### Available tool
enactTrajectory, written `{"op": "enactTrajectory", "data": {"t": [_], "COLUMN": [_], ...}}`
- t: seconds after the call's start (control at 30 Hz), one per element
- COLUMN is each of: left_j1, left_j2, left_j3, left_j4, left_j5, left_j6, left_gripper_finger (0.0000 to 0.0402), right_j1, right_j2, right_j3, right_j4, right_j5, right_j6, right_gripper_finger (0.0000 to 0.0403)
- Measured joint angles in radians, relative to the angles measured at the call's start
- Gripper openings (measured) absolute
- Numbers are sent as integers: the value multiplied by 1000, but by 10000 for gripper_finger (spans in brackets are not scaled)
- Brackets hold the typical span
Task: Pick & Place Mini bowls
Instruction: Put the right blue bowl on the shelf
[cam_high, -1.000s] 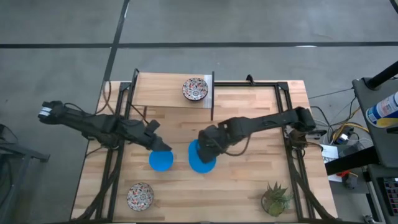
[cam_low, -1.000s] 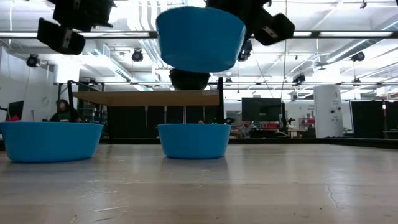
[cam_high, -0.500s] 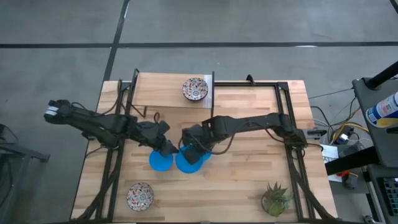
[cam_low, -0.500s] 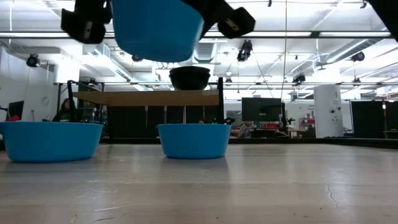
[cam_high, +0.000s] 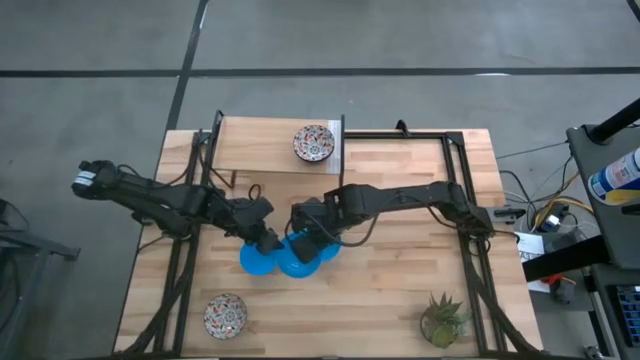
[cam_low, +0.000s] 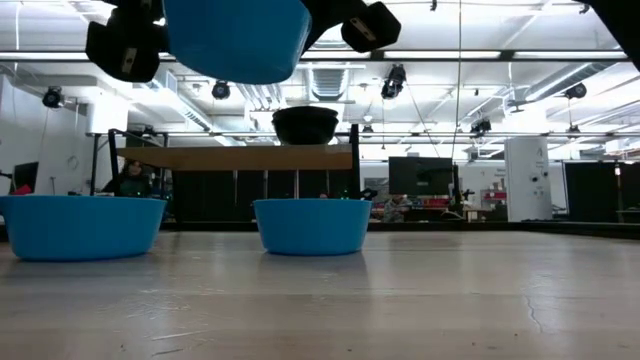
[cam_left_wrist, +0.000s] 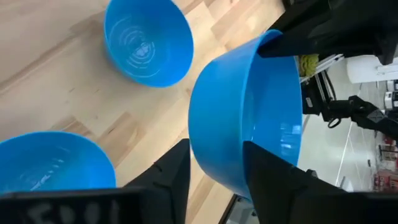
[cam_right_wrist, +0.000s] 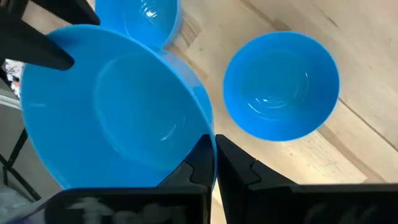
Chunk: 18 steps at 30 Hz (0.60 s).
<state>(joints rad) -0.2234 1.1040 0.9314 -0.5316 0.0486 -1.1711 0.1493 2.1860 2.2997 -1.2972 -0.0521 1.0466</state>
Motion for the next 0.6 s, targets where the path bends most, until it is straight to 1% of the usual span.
{"op": "enactTrajectory", "data": {"t": [0.1,0.23,0.27,0.33,0.4,0.47,0.6], "left_j1": [1,1,1,1,0,1,4], "left_j2": [1,1,1,1,1,1,-7], "left_j3": [0,-1,-2,-3,-3,-3,-3], "left_j4": [-9,-26,-32,-39,-64,-87,-122], "left_j5": [2,3,4,7,7,-4,-32], "left_j6": [0,0,0,0,2,5,31], "left_gripper_finger": [93,21,13,11,7,2,1], "right_j1": [-1,-1,-1,-1,-1,-1,-2], "right_j2": [0,0,0,0,0,-1,-5], "right_j3": [2,6,8,11,21,38,58], "right_j4": [8,29,38,51,76,99,138], "right_j5": [3,-1,0,7,19,27,55], "right_j6": [0,-12,-13,-17,-24,-25,-31], "right_gripper_finger": [9,9,9,11,23,44,99]}}
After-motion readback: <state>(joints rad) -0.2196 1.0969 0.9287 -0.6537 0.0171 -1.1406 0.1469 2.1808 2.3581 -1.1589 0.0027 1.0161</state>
